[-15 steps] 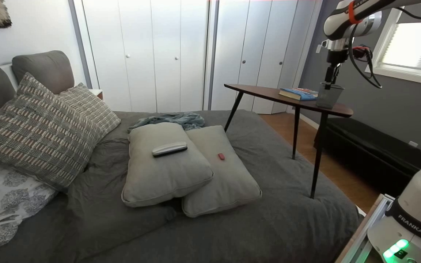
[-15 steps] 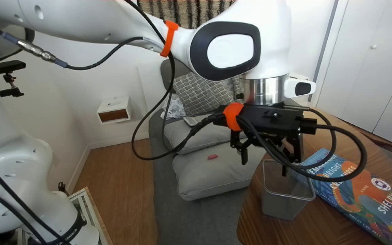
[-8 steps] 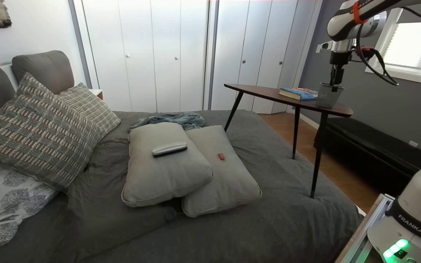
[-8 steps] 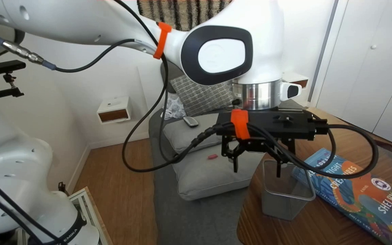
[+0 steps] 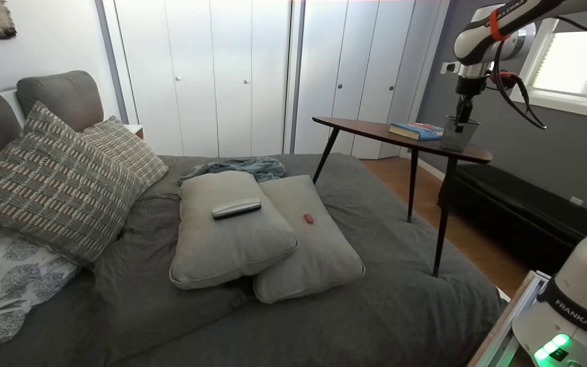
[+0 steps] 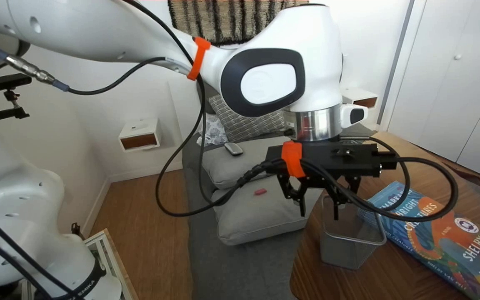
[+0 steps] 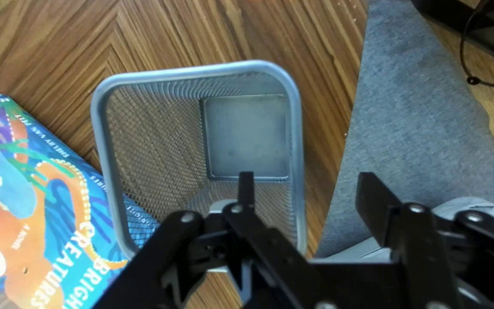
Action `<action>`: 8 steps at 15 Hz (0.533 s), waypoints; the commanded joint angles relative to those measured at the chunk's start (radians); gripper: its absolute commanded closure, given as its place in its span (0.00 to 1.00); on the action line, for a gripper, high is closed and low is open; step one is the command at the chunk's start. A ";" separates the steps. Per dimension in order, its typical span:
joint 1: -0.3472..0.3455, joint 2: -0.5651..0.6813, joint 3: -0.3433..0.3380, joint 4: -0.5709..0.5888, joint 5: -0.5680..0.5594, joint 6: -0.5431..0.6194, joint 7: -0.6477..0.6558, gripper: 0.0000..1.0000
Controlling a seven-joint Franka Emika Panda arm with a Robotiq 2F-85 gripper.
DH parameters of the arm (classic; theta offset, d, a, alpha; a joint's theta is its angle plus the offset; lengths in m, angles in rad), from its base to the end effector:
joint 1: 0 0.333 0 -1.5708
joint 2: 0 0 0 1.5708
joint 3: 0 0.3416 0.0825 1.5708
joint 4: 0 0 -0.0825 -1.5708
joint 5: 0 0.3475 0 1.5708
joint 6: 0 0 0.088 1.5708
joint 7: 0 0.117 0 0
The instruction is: Move the pen holder from the table to the pillow
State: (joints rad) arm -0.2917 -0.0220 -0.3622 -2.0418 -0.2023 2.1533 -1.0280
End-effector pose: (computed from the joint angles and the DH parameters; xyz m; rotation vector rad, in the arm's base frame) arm 0.4118 -0.3296 0.4956 2.8487 0.6881 -0.0550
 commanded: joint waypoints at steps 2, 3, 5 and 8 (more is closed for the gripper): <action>-0.010 -0.040 0.014 -0.018 -0.021 0.004 0.066 0.75; -0.010 -0.040 0.013 -0.015 -0.020 -0.007 0.075 0.81; -0.010 -0.038 0.013 -0.012 -0.022 -0.020 0.092 0.95; -0.012 -0.057 0.012 -0.020 -0.030 -0.001 0.136 1.00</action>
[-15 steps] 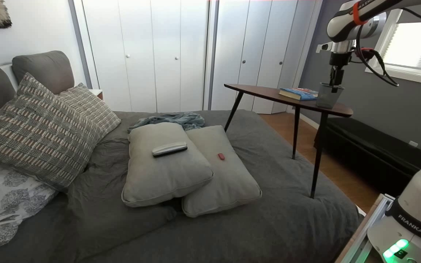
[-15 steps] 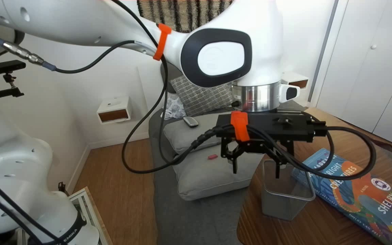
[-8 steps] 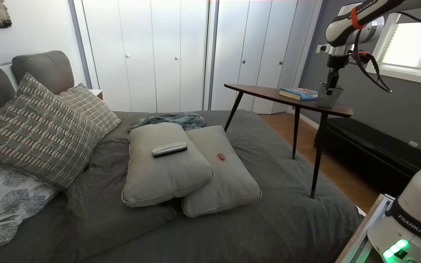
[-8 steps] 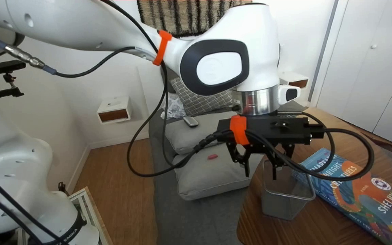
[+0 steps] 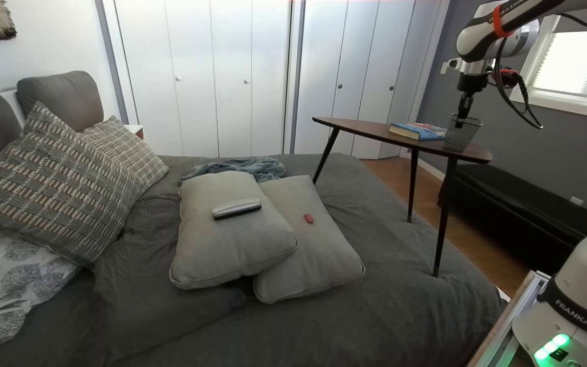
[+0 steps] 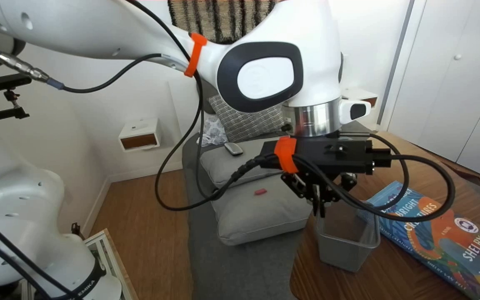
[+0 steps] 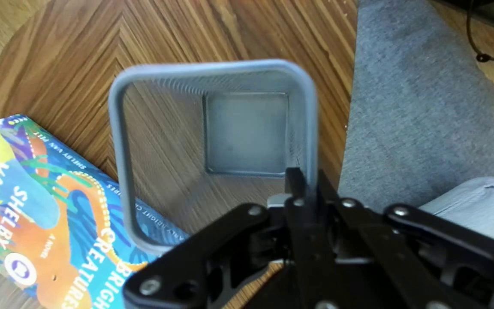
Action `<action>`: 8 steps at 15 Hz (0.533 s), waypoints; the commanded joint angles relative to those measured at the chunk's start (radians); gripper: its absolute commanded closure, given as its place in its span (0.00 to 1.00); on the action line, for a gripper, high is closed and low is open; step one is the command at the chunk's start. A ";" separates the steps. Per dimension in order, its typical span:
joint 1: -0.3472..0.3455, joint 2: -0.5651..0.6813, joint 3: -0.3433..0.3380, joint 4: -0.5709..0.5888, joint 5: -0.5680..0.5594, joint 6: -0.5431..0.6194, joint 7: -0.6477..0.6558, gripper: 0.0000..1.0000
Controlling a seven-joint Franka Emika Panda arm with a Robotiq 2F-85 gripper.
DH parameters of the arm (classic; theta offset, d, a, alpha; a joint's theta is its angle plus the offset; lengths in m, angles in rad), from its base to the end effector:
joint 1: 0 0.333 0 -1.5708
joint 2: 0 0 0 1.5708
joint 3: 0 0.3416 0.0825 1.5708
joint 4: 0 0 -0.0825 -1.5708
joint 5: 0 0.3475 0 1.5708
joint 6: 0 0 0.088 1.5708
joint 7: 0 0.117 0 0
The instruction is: Move the pen holder from the table to the pillow
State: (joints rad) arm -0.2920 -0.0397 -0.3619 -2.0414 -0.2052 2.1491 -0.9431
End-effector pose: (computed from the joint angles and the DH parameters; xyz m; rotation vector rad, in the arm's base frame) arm 0.4085 -0.3287 0.5041 2.8672 0.5638 -0.0256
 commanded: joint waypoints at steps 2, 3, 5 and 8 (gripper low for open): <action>-0.009 -0.082 0.016 -0.042 -0.051 0.019 0.091 0.98; -0.004 -0.114 0.022 -0.058 -0.066 0.034 0.100 0.98; 0.016 -0.194 0.042 -0.100 -0.079 0.087 0.055 0.98; 0.065 -0.299 0.106 -0.144 -0.124 0.078 0.043 0.98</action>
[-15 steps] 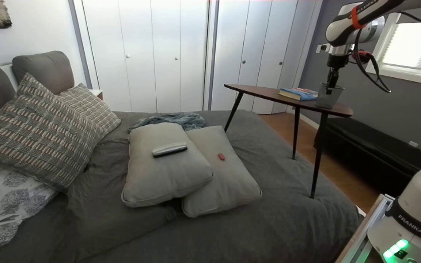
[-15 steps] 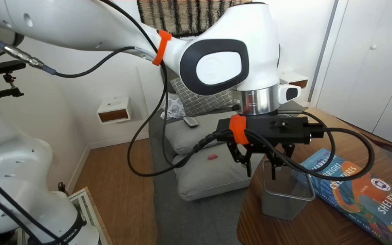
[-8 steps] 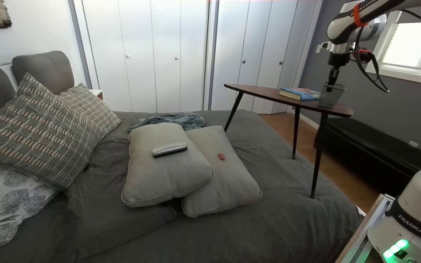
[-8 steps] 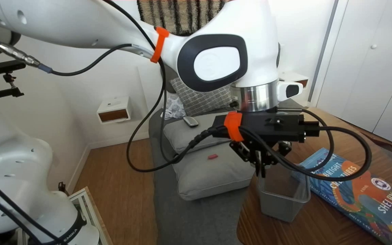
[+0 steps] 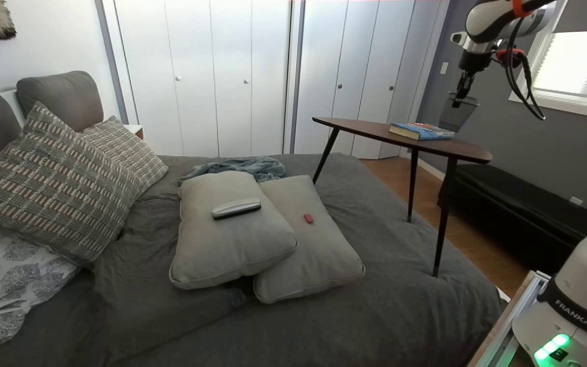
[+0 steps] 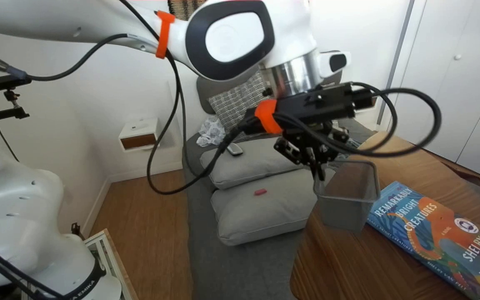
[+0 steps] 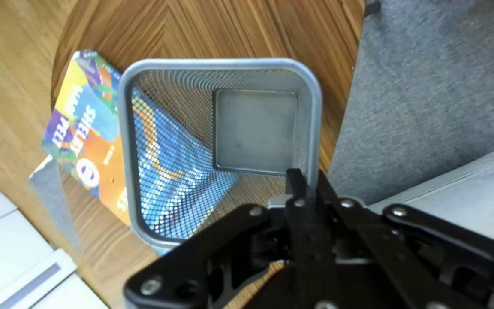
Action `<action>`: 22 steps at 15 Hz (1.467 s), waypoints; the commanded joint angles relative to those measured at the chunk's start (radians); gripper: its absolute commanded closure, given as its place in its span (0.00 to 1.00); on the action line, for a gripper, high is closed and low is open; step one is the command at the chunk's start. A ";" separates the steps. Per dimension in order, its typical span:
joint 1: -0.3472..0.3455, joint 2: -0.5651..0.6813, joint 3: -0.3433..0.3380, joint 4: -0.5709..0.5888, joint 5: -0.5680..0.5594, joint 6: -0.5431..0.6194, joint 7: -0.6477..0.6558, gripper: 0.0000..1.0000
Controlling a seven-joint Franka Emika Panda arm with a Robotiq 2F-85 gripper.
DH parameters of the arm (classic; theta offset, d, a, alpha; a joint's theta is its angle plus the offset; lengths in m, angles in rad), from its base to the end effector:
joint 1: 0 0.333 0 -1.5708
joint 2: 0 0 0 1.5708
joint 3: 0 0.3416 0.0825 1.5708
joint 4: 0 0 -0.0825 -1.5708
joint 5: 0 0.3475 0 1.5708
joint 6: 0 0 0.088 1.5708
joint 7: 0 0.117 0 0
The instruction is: Move the pen holder from the table to the pillow
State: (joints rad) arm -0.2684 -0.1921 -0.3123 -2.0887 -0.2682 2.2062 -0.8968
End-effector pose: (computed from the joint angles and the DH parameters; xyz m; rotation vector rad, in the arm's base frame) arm 0.4006 -0.2891 0.5623 2.7347 0.6105 0.1457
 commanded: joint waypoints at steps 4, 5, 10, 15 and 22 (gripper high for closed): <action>0.148 -0.223 0.143 -0.143 -0.052 0.013 -0.036 0.98; 0.177 -0.219 0.151 -0.143 -0.042 0.024 -0.058 0.98; 0.197 -0.186 0.149 -0.114 -0.031 0.003 -0.019 0.93; 0.213 -0.154 0.139 -0.114 -0.028 0.038 -0.065 0.98; 0.285 0.226 0.216 0.155 -0.007 0.101 -0.190 0.98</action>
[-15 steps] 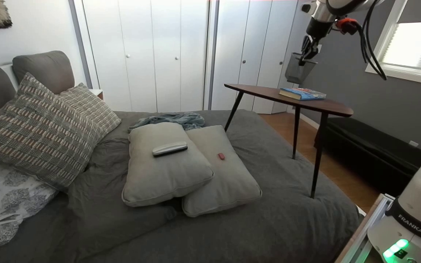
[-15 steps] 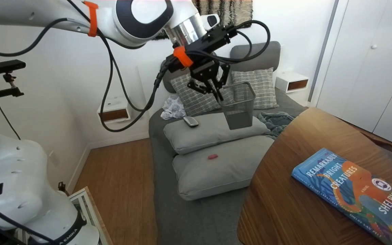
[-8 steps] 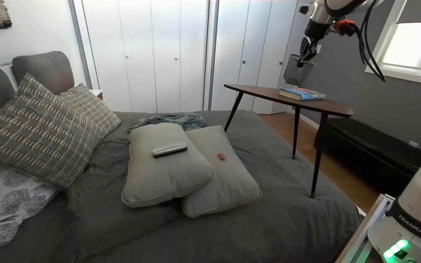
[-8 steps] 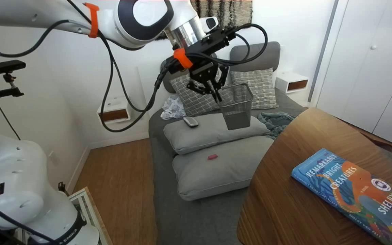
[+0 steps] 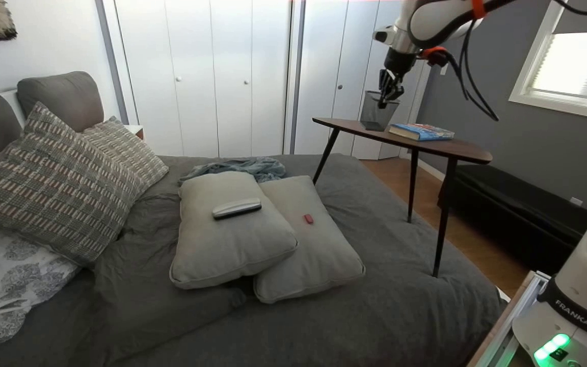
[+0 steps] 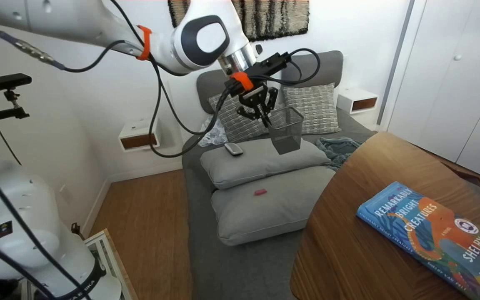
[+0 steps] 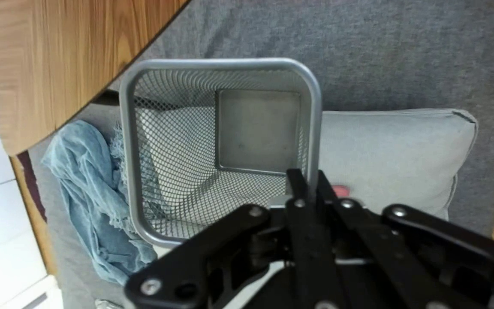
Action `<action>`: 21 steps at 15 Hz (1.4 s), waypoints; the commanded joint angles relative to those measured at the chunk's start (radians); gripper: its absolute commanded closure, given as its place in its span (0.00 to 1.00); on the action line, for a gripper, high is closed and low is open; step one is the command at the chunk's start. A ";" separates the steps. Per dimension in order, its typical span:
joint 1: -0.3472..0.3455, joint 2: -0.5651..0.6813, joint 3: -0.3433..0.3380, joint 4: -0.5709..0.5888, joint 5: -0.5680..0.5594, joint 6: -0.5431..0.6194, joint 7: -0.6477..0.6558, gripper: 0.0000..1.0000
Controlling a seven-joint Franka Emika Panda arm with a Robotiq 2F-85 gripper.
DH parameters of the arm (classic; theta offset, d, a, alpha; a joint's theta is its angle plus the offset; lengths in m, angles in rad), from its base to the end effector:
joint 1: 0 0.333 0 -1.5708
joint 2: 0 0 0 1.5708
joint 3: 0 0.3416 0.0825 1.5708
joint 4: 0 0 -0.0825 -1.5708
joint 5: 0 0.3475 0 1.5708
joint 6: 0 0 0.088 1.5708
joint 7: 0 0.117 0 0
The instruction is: Move the pen holder from the table to the pillow
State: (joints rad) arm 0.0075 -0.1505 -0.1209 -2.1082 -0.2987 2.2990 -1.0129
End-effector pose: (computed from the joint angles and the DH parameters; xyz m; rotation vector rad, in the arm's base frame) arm 0.5015 -0.0689 0.5480 2.3754 1.3901 0.2239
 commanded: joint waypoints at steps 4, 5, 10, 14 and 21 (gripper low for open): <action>0.011 0.420 0.090 0.393 0.023 -0.047 -0.091 0.98; 0.013 0.475 0.106 0.445 0.019 -0.068 -0.095 0.98; 0.067 0.746 0.148 0.696 -0.063 -0.221 -0.066 0.98; 0.098 0.940 0.147 0.887 -0.066 -0.276 -0.054 0.98; 0.140 1.209 0.143 1.205 -0.041 -0.267 0.000 0.98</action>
State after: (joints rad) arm 0.1185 0.9317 0.0249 -1.0934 -0.3393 2.0772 -1.0416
